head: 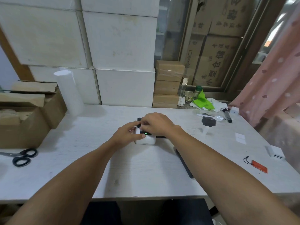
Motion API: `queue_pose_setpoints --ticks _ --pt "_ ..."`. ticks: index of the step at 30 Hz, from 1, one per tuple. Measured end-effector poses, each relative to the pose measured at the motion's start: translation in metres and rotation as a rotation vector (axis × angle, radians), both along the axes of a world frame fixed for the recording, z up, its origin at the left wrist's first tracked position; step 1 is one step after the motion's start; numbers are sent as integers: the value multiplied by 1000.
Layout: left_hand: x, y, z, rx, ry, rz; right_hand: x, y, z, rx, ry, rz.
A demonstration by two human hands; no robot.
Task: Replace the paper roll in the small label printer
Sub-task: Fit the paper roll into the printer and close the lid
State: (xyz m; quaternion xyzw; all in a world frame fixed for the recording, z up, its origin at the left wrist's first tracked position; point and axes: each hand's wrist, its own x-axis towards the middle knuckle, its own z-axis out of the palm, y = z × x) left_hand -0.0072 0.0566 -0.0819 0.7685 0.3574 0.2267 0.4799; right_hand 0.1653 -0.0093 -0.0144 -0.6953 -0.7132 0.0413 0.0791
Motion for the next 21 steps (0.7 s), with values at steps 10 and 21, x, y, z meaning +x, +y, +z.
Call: queue_pose_setpoints --ticks 10,21 --pt "-1 4 -6 -23 1 -5 -2 9 -3 -23 614 -436" --pt "-4 6 -11 -45 -26 2 26 2 -6 117 820 -689"
